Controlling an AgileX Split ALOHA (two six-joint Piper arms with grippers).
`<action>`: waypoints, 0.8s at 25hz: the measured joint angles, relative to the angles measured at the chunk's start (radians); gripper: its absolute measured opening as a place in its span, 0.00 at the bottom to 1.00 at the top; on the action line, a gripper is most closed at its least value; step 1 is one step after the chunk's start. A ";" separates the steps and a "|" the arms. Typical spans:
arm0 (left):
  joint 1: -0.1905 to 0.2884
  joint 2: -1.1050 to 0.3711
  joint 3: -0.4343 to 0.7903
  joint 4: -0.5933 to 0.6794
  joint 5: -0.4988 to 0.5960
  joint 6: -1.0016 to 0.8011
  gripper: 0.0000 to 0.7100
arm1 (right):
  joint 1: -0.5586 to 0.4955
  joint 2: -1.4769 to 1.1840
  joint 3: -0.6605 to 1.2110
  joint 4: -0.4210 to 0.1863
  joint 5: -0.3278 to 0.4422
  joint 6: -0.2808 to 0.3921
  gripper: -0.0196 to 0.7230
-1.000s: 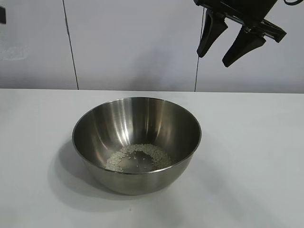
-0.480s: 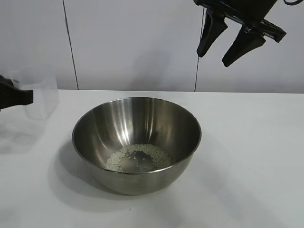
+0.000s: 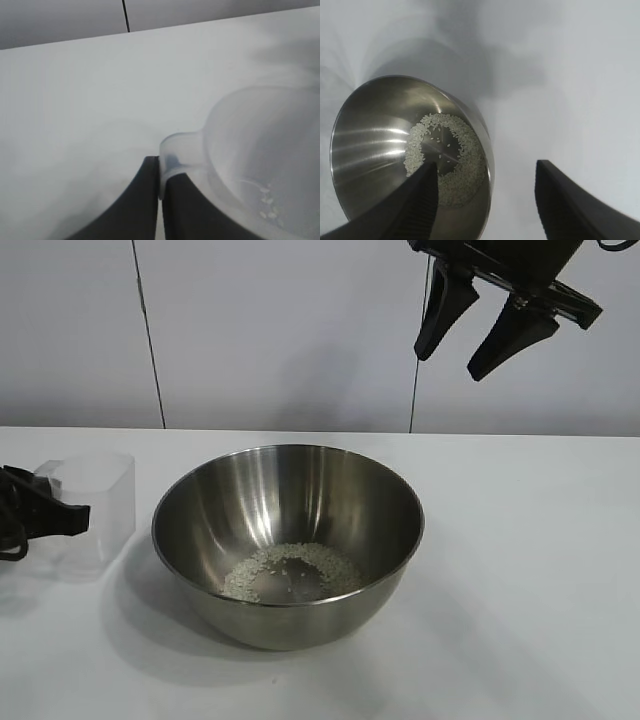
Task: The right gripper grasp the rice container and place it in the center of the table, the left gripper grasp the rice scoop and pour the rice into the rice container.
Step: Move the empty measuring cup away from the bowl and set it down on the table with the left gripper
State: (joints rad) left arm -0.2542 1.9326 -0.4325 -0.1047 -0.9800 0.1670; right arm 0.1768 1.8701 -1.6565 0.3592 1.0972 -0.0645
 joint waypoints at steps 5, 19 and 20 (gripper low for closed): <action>0.000 0.022 0.007 0.004 -0.036 0.020 0.02 | 0.000 0.000 0.000 0.000 0.000 0.000 0.56; 0.000 -0.055 0.178 -0.068 -0.111 -0.016 0.58 | 0.000 0.000 0.000 0.004 -0.020 0.000 0.56; 0.000 -0.071 0.209 -0.068 -0.132 -0.019 0.58 | 0.000 0.000 0.000 0.004 -0.020 0.000 0.56</action>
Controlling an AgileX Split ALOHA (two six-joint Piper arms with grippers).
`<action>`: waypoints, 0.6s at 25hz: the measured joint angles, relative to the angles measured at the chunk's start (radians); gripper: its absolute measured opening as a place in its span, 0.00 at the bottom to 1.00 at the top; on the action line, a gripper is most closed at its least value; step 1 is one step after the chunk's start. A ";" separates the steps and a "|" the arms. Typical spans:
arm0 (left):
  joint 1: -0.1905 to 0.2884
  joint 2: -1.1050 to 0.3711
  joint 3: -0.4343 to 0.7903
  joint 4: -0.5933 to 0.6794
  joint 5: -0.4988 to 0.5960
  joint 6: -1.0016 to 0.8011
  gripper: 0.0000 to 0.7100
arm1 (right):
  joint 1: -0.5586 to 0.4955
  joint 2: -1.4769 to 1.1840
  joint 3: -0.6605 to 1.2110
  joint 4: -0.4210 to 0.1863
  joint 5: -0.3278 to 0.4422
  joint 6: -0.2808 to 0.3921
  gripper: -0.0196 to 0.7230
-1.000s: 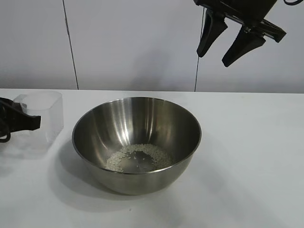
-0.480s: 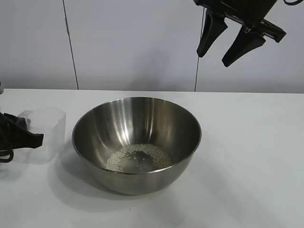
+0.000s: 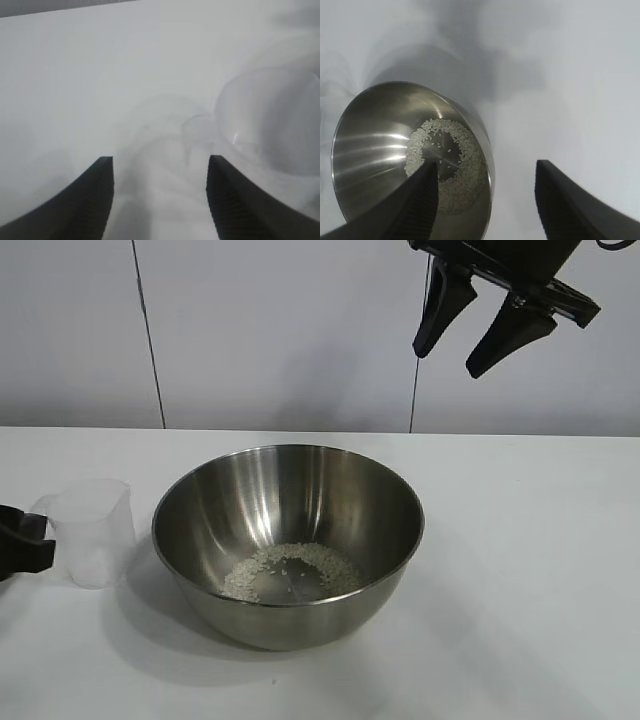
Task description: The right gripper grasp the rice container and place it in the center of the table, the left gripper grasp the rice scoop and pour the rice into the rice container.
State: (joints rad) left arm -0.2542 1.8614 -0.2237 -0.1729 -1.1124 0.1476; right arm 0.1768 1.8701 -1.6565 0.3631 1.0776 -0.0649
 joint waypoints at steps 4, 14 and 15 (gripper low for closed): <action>0.000 -0.089 0.150 -0.001 -0.024 -0.060 0.58 | 0.000 0.000 0.000 0.001 -0.004 0.000 0.56; 0.000 -0.431 0.087 0.200 0.098 -0.394 0.58 | 0.000 0.000 0.000 0.008 -0.003 -0.001 0.56; 0.000 -0.445 0.036 0.259 0.192 -0.415 0.58 | 0.000 0.000 0.000 0.008 -0.003 -0.001 0.56</action>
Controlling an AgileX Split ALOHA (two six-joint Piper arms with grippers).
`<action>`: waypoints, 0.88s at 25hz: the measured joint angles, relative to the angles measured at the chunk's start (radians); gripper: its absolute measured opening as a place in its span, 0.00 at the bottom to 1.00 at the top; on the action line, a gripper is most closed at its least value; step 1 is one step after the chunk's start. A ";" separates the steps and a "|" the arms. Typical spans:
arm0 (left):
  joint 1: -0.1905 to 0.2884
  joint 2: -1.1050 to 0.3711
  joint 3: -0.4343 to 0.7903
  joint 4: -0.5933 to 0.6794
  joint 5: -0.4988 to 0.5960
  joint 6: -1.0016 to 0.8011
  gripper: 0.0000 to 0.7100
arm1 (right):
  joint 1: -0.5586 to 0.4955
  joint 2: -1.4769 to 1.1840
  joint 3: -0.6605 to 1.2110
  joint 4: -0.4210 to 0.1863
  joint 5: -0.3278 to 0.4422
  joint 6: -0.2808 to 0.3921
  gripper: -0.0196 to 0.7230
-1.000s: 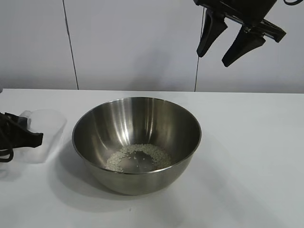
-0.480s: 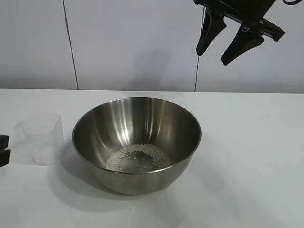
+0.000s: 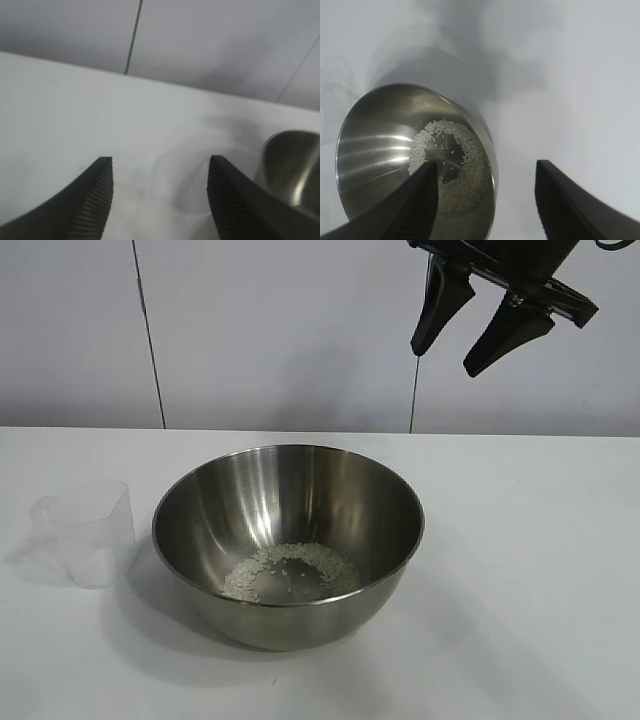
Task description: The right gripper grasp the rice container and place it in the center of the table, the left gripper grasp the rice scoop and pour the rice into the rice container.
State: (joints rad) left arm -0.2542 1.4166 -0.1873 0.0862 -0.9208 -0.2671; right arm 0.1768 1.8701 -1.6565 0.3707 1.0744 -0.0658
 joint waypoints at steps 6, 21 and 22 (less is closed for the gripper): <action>-0.024 -0.026 -0.371 0.445 0.669 -0.399 0.58 | 0.000 0.000 0.000 0.000 0.000 -0.002 0.56; -0.244 0.080 -1.070 -0.032 1.566 -0.077 0.58 | 0.000 0.000 0.000 0.000 0.002 -0.005 0.56; -0.229 0.099 -1.099 -0.119 1.600 -0.005 0.58 | 0.000 0.000 0.000 0.000 0.002 -0.005 0.56</action>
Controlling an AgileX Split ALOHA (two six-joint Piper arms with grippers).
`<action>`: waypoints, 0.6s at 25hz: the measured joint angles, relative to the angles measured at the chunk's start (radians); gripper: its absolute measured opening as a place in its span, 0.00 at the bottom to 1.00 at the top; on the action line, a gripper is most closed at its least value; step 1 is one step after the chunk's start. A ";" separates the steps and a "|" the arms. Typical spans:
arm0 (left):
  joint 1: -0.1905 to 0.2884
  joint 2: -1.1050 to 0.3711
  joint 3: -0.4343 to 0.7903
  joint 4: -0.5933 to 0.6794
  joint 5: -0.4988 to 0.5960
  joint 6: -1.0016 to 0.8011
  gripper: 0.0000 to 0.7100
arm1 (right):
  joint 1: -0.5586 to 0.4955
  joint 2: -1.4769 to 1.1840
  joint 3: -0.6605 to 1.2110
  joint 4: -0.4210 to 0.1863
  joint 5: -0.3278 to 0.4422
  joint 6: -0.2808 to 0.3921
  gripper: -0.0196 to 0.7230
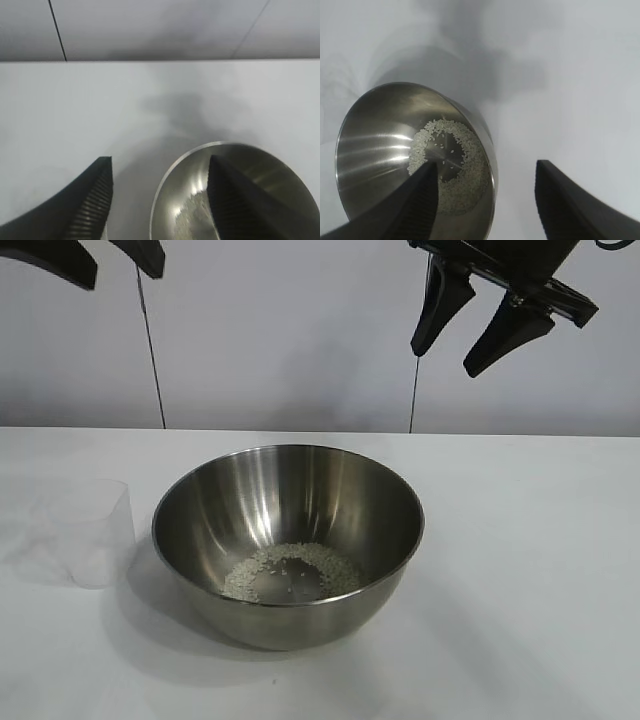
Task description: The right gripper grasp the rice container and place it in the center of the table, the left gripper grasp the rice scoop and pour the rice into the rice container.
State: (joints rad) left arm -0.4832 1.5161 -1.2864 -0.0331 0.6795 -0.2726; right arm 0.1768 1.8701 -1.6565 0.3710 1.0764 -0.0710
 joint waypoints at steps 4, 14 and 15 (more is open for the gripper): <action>0.055 0.068 -0.061 -0.254 0.105 0.211 0.58 | 0.000 0.000 0.000 0.000 -0.001 0.000 0.56; 0.070 0.102 -0.077 -0.280 0.181 0.243 0.58 | 0.000 0.000 0.000 0.012 0.014 0.000 0.56; 0.070 0.106 -0.077 -0.280 0.182 0.243 0.58 | 0.000 0.000 0.000 0.014 0.019 0.000 0.56</action>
State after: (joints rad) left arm -0.4132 1.6219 -1.3635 -0.3135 0.8612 -0.0300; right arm 0.1768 1.8701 -1.6565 0.3846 1.0957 -0.0710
